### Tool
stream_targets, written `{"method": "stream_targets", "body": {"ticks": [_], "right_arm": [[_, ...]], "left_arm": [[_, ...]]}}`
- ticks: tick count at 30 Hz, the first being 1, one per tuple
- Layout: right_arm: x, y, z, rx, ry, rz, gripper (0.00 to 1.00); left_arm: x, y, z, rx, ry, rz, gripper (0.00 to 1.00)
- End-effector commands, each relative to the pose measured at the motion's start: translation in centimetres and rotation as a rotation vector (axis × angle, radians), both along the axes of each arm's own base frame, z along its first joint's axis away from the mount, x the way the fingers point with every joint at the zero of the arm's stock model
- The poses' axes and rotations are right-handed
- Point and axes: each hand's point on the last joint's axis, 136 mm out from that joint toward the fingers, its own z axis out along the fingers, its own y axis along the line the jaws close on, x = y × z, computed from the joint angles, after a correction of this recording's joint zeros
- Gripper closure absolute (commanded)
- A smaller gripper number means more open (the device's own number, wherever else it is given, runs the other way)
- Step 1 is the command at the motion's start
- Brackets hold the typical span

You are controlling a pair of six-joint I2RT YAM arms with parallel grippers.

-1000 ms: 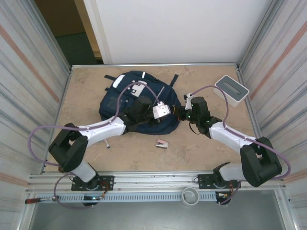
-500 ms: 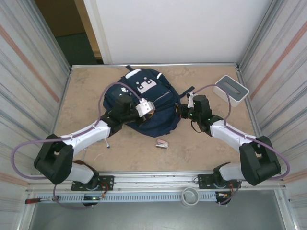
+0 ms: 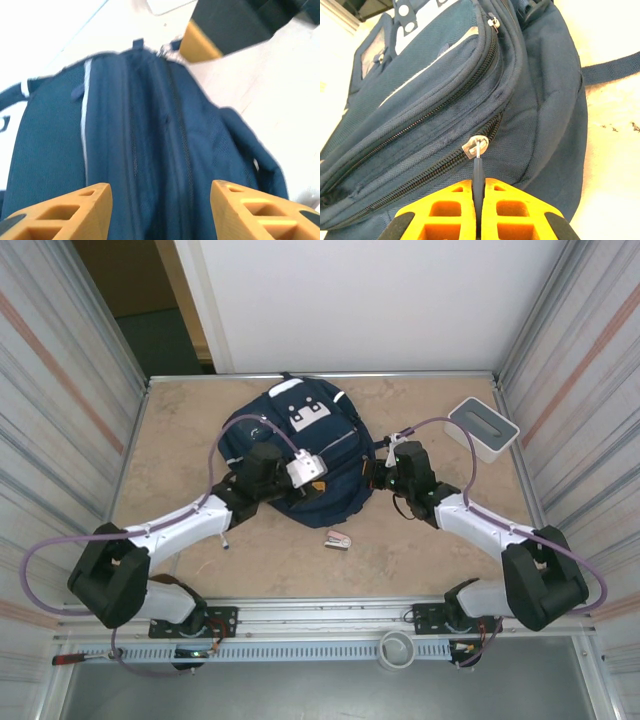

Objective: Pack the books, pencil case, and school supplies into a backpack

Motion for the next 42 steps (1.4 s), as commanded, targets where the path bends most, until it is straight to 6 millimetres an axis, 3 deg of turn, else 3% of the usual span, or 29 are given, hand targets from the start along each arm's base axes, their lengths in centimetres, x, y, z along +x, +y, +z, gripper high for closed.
{"method": "stream_targets", "body": {"ticks": [1,6,11,20,27,30,34,38,42], "right_arm": [[0.2,0.0,3.0,0.051,-0.083,-0.029,1.00],[-0.4,0.2,3.6,0.067,-0.095,-0.022,1.00],[-1.0,0.3,4.1,0.076,-0.113,-0.013,1.00],[-1.1,-1.1,2.5,-0.029,-0.109,-0.036,1.00],[0.2,-4.5,0.4,-0.074,-0.027,-0.164,1.00],[0.8,-4.9,0.2,-0.071,-0.011,-0.197,1.00],[1.3,-4.3,0.3,-0.069,-0.008,-0.195,1.00],[1.5,-2.6,0.7,-0.036,-0.028,-0.142,1.00],[1.6,-0.7,1.2,-0.010,-0.050,-0.092,1.00]], "left_arm": [[0.6,-2.1,1.4,0.034,-0.075,-0.021,0.44],[0.7,-5.1,0.3,0.088,-0.081,-0.070,0.44],[2.1,-5.8,-0.6,0.107,-0.094,-0.042,0.50],[2.5,-4.5,-0.4,0.105,-0.111,-0.002,0.99],[2.3,-1.5,1.3,0.001,-0.091,0.010,1.00],[2.4,0.2,2.0,-0.051,-0.079,0.026,1.00],[3.1,3.4,2.2,-0.098,-0.066,0.093,1.00],[4.4,6.4,0.8,-0.070,-0.046,0.205,1.00],[4.4,6.2,0.0,-0.024,-0.014,0.191,0.80]]}}
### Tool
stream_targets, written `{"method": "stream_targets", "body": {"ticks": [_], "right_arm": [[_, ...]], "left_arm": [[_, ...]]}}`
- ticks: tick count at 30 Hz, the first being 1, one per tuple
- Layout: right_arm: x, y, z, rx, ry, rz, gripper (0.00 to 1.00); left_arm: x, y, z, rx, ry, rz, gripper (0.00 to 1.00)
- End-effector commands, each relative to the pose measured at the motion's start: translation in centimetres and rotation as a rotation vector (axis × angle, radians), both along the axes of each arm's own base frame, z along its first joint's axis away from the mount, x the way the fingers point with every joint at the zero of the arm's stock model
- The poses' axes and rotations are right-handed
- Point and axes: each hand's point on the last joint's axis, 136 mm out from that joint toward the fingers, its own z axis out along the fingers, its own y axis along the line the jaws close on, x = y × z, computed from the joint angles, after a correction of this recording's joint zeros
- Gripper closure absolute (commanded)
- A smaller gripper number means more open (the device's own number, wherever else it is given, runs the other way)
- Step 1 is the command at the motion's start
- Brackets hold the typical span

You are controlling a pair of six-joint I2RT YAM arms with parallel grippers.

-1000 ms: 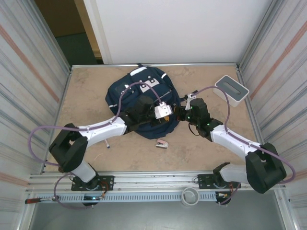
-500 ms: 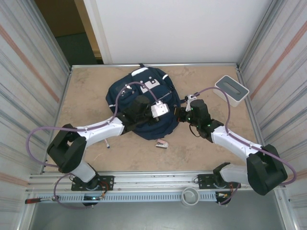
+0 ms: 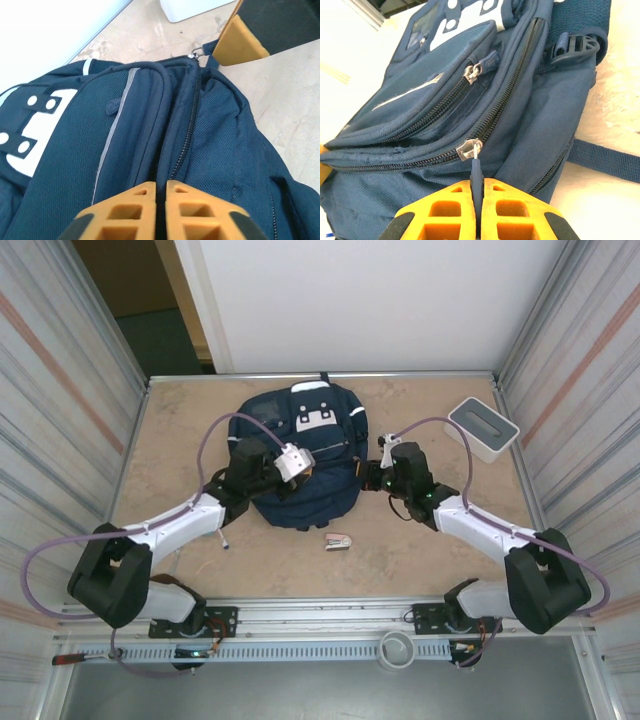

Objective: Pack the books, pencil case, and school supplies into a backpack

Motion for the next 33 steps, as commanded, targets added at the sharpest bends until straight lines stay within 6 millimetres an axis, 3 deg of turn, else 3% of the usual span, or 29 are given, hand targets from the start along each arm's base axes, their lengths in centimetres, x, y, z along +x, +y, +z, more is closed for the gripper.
{"method": "stream_targets", "body": {"ticks": [1,4,9,14,18,22,29,33], "right_arm": [[2.2,-1.9,0.8,-0.015,-0.034,-0.135,1.00],[2.1,-1.1,1.2,-0.004,-0.042,-0.114,1.00],[1.8,-0.6,2.0,0.013,-0.059,-0.094,1.00],[1.4,-0.3,3.0,0.032,-0.081,-0.081,1.00],[1.0,-0.3,3.6,0.047,-0.092,-0.076,1.00],[0.5,-0.2,3.6,0.057,-0.096,-0.069,1.00],[0.4,-1.1,2.3,0.003,-0.087,-0.081,1.00],[1.2,-2.9,0.8,-0.019,-0.027,-0.144,1.00]], "left_arm": [[1.7,2.1,0.8,0.031,-0.013,0.116,0.75],[1.1,0.4,1.7,0.032,-0.037,0.072,0.60],[-0.1,-3.2,1.9,0.089,-0.071,-0.017,0.47],[-0.4,-6.3,0.9,0.166,-0.090,-0.079,0.44],[0.0,-7.7,0.2,0.176,-0.088,-0.100,0.45],[0.8,-8.1,-0.5,0.182,-0.087,-0.088,0.56],[1.0,-7.6,-0.2,0.166,-0.078,-0.093,1.00],[0.0,-6.9,2.0,0.068,-0.064,-0.138,1.00]]}}
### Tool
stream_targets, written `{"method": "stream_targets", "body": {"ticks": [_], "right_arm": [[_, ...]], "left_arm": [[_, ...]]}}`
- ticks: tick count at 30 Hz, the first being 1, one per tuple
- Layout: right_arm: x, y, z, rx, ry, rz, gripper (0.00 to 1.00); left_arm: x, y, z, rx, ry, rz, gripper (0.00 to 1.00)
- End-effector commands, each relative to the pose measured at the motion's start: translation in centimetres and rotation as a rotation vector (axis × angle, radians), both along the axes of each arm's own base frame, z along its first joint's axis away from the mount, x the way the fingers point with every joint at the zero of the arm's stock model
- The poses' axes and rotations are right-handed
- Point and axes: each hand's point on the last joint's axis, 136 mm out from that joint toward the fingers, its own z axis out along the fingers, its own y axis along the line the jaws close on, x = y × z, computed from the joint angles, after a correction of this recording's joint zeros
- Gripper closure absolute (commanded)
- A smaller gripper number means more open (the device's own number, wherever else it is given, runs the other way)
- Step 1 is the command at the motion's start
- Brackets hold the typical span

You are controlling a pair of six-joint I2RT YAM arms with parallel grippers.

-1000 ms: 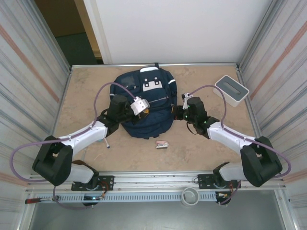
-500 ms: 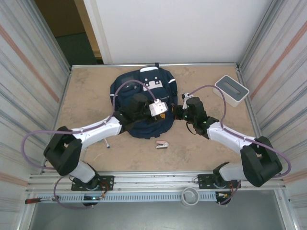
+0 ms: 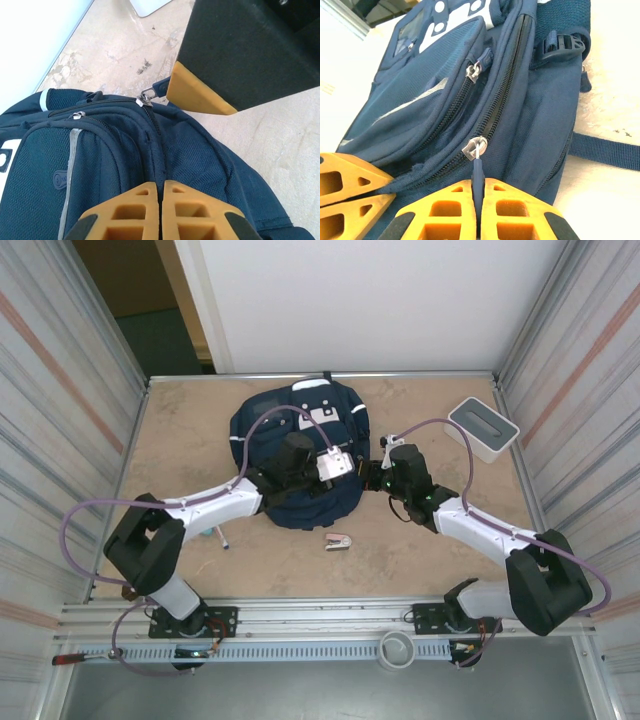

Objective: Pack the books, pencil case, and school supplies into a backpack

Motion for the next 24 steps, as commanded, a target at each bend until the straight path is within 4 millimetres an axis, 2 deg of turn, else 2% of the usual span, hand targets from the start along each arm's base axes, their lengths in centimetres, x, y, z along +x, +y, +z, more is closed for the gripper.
{"method": "stream_targets", "body": {"ticks": [1,6,12,16,20,24], "right_arm": [[1.5,-2.7,0.3,0.003,0.007,-0.108,1.00],[3.6,-4.0,-0.6,0.079,0.084,-0.161,1.00],[6.6,-5.0,-1.4,0.084,0.125,-0.200,1.00],[9.1,-6.0,-3.2,0.128,0.184,-0.237,1.00],[12.0,-6.2,-4.7,0.186,0.227,-0.231,1.00],[14.1,-6.3,-5.3,0.203,0.239,-0.232,1.00]], "left_arm": [[-0.7,1.0,3.4,-0.114,0.006,-0.037,1.00],[-1.3,2.6,6.8,-0.279,0.054,-0.097,1.00],[-1.1,4.1,8.8,-0.368,0.071,-0.122,1.00],[-1.1,4.6,9.7,-0.398,0.073,-0.134,1.00],[-1.3,4.6,9.8,-0.401,0.083,-0.145,1.00],[-1.4,4.6,9.3,-0.392,0.098,-0.143,1.00]]}}
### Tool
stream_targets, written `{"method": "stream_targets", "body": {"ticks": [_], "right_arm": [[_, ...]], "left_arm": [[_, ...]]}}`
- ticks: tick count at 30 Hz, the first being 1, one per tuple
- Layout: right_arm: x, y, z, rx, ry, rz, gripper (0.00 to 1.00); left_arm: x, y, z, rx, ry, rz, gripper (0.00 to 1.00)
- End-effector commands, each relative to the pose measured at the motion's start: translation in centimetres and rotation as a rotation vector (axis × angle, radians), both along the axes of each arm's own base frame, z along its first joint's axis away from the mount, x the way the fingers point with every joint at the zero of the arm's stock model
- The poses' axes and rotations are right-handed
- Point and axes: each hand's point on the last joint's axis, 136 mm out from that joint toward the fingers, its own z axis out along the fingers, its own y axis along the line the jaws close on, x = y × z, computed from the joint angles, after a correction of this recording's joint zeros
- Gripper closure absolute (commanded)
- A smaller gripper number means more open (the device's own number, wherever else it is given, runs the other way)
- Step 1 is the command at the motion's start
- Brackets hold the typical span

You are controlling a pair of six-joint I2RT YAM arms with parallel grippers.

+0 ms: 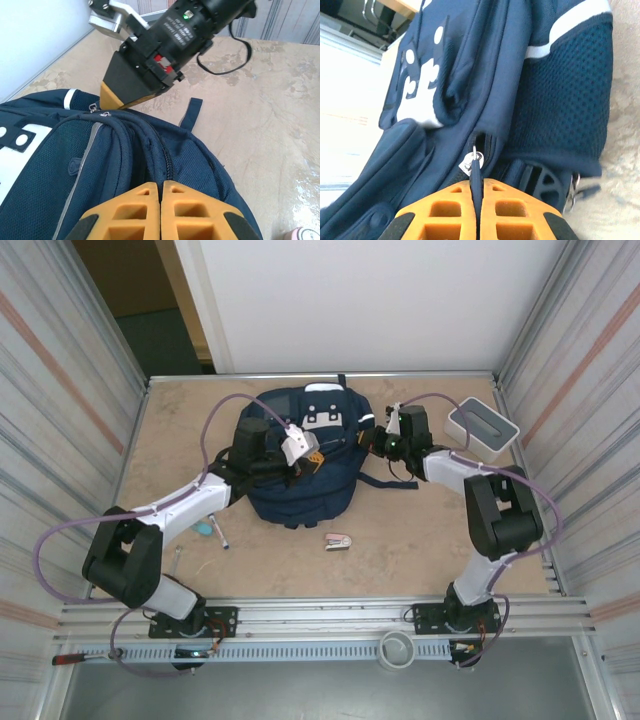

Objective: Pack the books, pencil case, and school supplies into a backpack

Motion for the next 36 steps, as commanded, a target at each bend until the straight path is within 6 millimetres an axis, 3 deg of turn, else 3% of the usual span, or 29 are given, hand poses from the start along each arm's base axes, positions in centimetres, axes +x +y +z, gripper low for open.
{"method": "stream_targets", "body": {"ticks": [1,8,20,26,30,36], "right_arm": [[3.5,-5.9,-2.3,-0.074,0.048,-0.232,1.00],[4.1,-6.5,-2.7,-0.100,0.057,-0.226,0.98],[5.0,-7.5,-3.8,-0.161,0.088,-0.206,0.90],[4.3,-7.3,-0.8,-0.144,0.032,-0.156,0.75],[2.8,-8.1,1.7,-0.187,-0.020,-0.149,0.66],[0.8,-9.4,1.6,-0.195,-0.002,-0.181,0.54]], "left_arm": [[-1.1,0.4,5.0,-0.097,-0.097,-0.043,1.00],[-0.8,0.3,3.8,-0.081,-0.071,-0.039,1.00],[-0.9,0.4,3.7,-0.084,-0.065,-0.033,1.00],[-0.3,0.3,3.2,-0.084,-0.051,-0.013,1.00],[0.3,0.1,3.0,-0.087,-0.044,-0.003,1.00],[0.8,0.1,2.9,-0.091,-0.048,0.013,1.00]]}}
